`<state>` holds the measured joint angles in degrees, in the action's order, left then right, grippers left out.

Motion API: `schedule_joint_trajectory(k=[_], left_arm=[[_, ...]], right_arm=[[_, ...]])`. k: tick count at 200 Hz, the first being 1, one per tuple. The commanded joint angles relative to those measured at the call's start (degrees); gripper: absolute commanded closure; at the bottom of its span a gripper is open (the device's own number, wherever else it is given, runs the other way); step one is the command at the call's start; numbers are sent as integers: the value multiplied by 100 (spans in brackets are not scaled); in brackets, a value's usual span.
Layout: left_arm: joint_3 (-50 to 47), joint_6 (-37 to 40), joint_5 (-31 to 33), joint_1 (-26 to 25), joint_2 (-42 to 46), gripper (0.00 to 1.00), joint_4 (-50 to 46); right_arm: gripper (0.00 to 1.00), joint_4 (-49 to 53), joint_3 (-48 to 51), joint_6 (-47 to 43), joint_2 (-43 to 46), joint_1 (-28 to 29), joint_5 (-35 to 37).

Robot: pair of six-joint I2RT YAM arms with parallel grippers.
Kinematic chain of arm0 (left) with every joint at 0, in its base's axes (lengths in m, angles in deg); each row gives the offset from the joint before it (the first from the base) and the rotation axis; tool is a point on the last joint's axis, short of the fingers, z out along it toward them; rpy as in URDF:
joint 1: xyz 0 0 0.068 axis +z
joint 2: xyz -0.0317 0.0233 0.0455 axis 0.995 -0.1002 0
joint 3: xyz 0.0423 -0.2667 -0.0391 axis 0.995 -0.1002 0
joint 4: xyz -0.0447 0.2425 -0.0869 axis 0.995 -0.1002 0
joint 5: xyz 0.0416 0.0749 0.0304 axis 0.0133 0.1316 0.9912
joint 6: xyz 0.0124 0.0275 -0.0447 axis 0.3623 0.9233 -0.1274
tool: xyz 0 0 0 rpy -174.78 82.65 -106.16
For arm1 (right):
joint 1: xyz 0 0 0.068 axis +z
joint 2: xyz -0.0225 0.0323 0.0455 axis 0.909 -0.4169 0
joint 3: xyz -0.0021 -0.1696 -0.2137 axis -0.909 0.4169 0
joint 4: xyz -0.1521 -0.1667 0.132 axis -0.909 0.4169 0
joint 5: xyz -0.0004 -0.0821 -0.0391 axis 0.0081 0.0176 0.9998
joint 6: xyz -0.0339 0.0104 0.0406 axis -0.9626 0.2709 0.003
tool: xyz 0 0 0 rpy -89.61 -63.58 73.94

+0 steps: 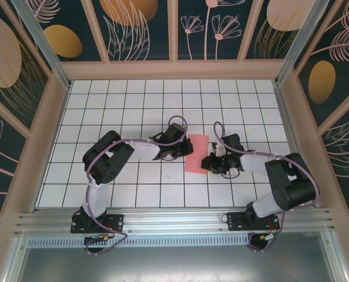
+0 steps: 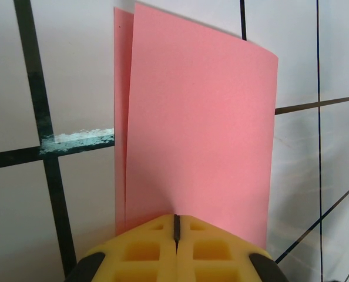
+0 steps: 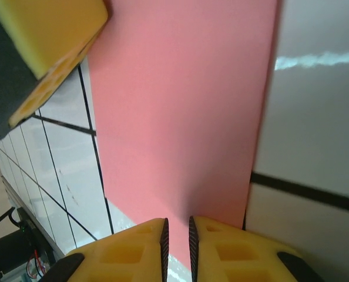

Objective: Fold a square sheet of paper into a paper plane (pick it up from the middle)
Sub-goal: Fold the square sheet of paper in half at the center of the table.

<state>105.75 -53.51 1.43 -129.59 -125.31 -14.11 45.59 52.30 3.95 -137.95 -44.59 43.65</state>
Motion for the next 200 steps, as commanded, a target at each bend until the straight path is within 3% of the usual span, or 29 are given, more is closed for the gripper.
schedule_joint_trajectory(k=[1, 65, 124, 200], left_arm=[[-241, 81, 139, -35, -273, 97, -748], [-231, 97, 119, -27, -289, 97, -755], [-258, 106, 136, -19, -293, 97, -766], [-249, 106, 122, -28, -293, 97, -764]], right_arm=[[80, 125, 149, 159, 446, 141, -150], [80, -35, 408, 148, 17, 205, 241], [80, 362, -273, 35, 584, -114, 201], [81, 5, -1239, -210, -908, -421, 36]])
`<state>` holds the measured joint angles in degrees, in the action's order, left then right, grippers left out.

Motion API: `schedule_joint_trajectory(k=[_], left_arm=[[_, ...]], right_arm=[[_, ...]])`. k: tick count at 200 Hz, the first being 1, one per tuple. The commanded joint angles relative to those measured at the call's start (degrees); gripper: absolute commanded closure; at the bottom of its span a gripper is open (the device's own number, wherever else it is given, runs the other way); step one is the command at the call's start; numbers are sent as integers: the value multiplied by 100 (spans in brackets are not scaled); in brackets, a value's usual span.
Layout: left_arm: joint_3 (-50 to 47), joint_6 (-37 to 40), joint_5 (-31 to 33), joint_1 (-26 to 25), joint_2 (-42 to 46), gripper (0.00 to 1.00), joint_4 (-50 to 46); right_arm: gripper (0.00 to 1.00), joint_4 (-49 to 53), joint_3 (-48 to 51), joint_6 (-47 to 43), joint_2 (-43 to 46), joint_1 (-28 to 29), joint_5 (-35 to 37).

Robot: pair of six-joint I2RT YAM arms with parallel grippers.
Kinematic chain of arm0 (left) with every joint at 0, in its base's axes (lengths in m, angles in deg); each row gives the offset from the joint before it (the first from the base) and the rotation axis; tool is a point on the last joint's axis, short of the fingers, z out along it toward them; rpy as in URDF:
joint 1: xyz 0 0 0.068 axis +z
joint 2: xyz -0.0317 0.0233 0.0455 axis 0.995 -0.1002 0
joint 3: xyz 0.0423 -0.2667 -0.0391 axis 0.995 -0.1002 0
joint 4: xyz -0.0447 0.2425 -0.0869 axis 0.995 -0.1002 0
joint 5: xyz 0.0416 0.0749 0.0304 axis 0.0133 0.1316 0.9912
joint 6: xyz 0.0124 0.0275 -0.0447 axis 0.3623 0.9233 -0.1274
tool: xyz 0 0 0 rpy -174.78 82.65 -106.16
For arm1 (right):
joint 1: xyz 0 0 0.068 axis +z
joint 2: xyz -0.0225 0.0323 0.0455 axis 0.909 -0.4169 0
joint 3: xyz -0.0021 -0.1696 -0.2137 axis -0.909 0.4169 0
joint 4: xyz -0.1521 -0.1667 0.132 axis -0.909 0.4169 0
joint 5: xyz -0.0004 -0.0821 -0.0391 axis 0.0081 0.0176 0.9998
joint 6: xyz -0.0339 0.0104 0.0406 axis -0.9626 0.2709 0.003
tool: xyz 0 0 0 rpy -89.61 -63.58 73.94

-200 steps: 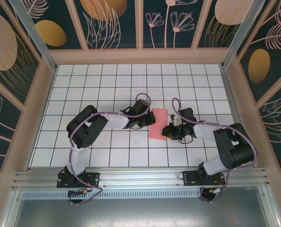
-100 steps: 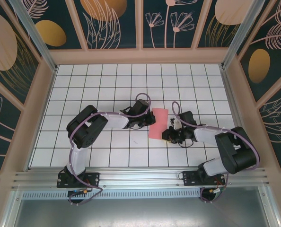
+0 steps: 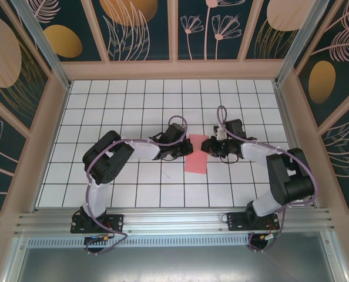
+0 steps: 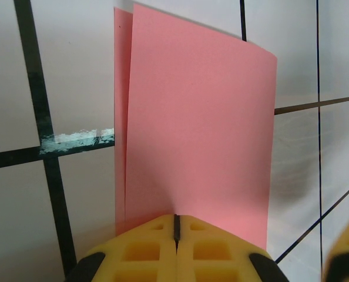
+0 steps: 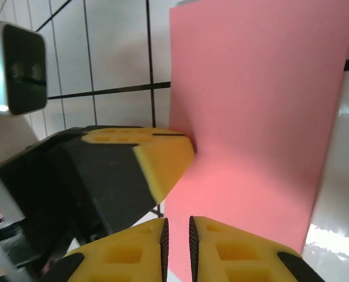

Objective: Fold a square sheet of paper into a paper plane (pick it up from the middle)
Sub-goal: Fold the square sheet of paper in half at the center of the table.

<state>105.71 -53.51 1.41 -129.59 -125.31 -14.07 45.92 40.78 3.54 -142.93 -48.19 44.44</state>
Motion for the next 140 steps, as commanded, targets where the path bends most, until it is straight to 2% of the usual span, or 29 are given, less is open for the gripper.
schedule_joint_trajectory(k=[1, 38, 86, 140], left_arm=[[-240, 107, 127, -28, -297, 97, -773], [-253, 116, 111, -22, -300, 97, -776], [-246, 122, 132, -22, -305, 97, -812], [-227, 121, 139, -21, -302, 97, -838]], right_arm=[[80, -30, -80, -177, -446, -70, -16], [81, -12, -104, -294, -883, -183, -5], [81, 434, -788, -534, -629, -361, -192], [81, 235, -1154, -593, -1429, -503, -349]])
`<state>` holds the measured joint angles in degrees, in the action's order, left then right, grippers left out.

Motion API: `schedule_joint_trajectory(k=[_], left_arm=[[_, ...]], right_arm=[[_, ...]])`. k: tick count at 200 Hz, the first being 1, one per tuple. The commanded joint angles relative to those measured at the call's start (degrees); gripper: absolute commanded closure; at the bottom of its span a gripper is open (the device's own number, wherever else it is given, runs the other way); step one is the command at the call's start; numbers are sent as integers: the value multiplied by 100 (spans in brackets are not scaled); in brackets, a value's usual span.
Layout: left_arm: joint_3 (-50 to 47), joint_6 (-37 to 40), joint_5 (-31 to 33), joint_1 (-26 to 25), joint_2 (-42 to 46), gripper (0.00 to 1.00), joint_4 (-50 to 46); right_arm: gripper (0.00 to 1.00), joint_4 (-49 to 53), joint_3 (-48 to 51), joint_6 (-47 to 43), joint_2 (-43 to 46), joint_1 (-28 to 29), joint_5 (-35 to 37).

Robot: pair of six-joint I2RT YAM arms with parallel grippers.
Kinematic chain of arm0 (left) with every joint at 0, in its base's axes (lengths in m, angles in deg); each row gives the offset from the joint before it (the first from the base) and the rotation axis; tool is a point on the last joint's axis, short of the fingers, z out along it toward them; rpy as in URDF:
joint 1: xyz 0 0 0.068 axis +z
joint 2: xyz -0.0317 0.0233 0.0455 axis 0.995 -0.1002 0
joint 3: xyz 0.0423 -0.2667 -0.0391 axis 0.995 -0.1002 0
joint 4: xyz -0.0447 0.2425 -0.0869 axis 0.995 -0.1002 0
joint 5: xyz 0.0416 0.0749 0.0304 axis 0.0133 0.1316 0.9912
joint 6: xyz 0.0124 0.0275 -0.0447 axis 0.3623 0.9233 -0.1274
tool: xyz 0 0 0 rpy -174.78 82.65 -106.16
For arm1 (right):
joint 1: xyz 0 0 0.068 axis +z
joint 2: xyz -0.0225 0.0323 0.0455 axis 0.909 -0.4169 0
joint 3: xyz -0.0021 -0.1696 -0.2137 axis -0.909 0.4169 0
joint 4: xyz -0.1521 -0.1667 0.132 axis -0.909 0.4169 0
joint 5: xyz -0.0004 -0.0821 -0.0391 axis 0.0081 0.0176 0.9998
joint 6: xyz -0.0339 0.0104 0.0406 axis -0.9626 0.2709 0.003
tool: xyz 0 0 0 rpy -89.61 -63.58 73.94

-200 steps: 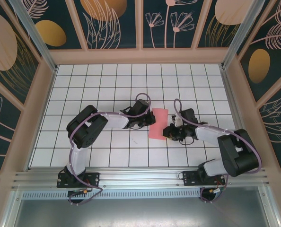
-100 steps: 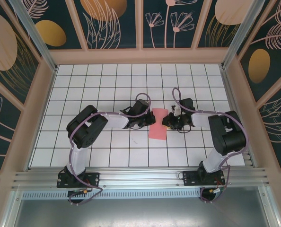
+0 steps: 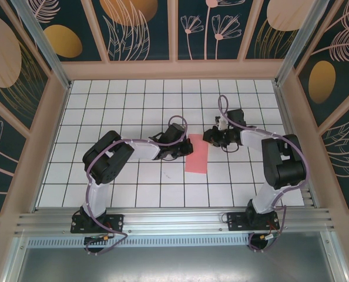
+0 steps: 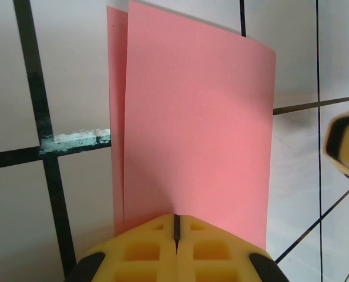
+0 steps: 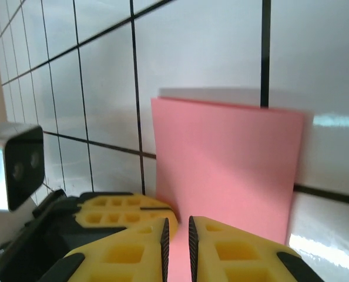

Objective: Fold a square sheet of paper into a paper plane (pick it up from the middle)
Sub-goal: Fold the square sheet of paper in half at the center of the table.

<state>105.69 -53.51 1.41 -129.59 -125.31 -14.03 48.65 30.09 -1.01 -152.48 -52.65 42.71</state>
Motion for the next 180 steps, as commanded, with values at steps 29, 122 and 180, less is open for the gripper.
schedule_joint_trajectory(k=[29, 122, 180], left_arm=[[-233, 133, 152, -30, -284, 97, -851], [-249, 129, 165, -27, -263, 97, -860], [-267, 132, 172, -23, -233, 98, -860]], right_arm=[[81, -179, -57, -96, -838, -98, -115], [81, 283, -854, -207, -899, -235, -122], [81, 112, -879, -152, -1416, -240, -70]])
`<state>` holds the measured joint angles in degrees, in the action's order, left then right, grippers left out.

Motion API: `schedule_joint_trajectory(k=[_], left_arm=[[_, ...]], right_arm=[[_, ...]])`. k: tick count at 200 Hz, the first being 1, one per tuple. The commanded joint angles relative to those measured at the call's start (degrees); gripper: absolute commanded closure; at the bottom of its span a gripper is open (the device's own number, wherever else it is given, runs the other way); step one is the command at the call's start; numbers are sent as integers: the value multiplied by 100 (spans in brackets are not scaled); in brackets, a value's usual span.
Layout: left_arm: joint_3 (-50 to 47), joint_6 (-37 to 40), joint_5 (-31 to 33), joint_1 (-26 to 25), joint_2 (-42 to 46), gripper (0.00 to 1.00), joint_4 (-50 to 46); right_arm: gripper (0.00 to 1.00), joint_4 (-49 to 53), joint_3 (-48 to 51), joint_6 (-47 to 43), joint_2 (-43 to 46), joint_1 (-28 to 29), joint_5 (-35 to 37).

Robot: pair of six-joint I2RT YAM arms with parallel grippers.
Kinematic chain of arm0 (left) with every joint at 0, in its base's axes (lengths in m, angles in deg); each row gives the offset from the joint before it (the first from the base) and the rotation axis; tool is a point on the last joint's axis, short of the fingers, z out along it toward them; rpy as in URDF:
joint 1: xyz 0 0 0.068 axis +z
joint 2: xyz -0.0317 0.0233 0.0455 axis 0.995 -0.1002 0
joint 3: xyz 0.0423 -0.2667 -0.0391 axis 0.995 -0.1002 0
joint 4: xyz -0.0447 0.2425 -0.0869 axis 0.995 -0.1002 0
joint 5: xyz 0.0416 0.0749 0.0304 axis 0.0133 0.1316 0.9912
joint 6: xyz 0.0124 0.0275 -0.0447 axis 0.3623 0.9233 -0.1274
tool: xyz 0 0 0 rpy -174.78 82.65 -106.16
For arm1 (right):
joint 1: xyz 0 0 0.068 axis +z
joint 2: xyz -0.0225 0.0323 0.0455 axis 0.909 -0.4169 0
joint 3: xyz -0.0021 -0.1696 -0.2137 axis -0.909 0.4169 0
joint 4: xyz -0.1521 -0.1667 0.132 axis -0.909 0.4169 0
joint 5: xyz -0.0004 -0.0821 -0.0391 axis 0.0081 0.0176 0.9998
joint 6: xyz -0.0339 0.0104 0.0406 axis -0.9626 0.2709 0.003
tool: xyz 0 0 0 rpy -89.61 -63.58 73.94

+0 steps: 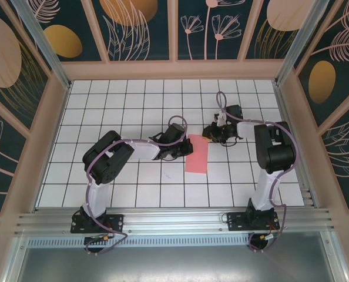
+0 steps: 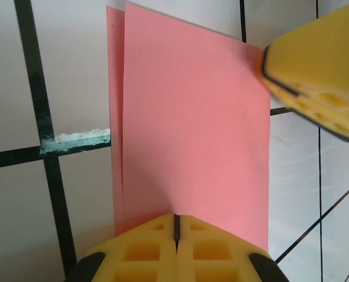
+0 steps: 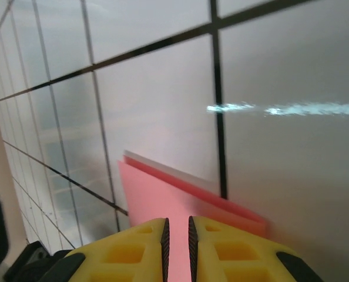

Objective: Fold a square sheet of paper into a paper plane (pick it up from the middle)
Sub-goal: Fold the square sheet of paper in half at the center of the table.

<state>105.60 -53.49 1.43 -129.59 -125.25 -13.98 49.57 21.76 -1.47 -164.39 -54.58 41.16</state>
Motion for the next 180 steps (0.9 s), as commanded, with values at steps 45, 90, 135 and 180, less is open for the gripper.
schedule_joint_trajectory(k=[45, 90, 135, 180], left_arm=[[-304, 140, 189, -28, -205, 98, -874], [-302, 134, 172, -29, -174, 98, -856], [-282, 140, 128, -34, 50, 97, -794], [-544, 47, 338, -28, 928, 88, -396]], right_arm=[[81, 119, -144, -142, -155, -89, 72], [81, 368, -321, -298, -20, -109, 291], [80, 494, -324, -423, -172, -128, 425], [75, 651, -233, -456, 648, -113, 430]])
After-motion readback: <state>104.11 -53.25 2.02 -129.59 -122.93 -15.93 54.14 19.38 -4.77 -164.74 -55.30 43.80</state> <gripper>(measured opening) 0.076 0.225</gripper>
